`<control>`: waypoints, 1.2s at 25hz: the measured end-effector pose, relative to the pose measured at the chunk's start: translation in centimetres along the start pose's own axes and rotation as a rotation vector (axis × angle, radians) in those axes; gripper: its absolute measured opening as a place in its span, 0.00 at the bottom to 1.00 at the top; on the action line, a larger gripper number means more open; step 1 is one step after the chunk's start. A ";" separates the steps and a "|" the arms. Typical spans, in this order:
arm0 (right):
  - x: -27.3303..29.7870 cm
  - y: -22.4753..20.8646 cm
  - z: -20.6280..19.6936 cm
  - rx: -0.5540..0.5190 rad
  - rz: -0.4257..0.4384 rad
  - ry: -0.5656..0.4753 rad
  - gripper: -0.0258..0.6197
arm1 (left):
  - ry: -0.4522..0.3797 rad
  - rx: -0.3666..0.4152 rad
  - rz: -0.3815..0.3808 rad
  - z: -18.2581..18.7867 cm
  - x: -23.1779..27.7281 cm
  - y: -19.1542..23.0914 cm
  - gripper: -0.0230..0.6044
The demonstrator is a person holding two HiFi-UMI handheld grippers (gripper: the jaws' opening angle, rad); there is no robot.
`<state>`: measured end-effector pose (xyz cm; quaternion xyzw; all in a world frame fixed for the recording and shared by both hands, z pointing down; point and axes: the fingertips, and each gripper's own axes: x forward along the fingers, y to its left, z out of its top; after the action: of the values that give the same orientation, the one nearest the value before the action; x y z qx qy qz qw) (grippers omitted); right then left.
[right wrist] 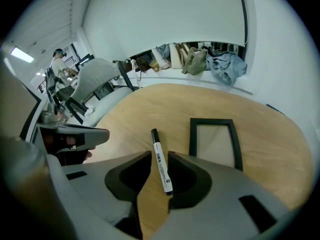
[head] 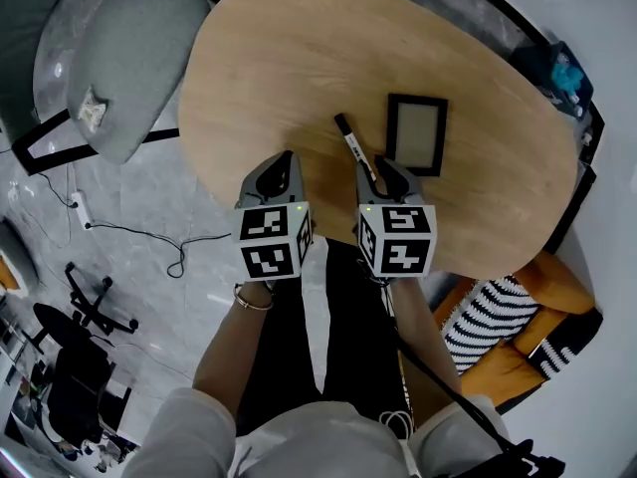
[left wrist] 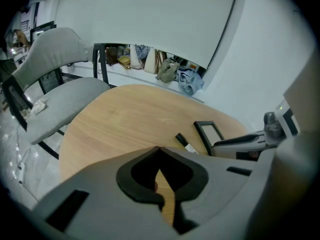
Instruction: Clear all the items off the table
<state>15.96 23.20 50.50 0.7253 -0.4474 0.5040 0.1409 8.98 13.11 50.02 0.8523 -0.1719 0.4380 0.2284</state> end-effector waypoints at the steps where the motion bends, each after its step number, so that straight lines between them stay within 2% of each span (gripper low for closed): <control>1: 0.1 0.0 -0.2 -0.005 -0.001 0.004 0.22 | 0.000 -0.003 0.004 -0.1 0.0 0.2 0.04; 7: 1.0 0.3 -0.9 -0.049 -0.001 0.051 0.25 | -0.005 -0.015 0.018 0.0 -0.1 1.4 0.04; 14: 3.7 0.6 -2.7 -0.222 -0.030 0.168 0.25 | -0.007 -0.022 0.031 -0.1 -0.2 2.7 0.04; 19: 4.7 0.6 -3.3 -0.278 -0.062 0.213 0.25 | 0.003 -0.033 0.045 -0.8 -0.3 4.0 0.04; 21: 4.9 0.3 -3.3 -0.293 -0.089 0.220 0.24 | 0.005 -0.038 0.048 -1.0 -0.3 4.5 0.04; 23: 5.0 0.0 -3.2 -0.314 -0.123 0.230 0.17 | 0.006 -0.042 0.051 -1.0 -0.3 5.0 0.04; 26: 4.9 0.0 -2.8 -0.294 -0.126 0.232 0.17 | 0.000 -0.057 0.059 -0.8 -0.6 5.9 0.04; 30: 4.4 1.3 -0.5 -0.231 -0.113 0.165 0.17 | -0.013 -0.081 0.075 -0.4 -1.2 7.6 0.04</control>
<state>15.02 20.59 54.15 0.6844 -0.4477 0.4982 0.2880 4.25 7.10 51.06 0.8381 -0.2228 0.4335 0.2450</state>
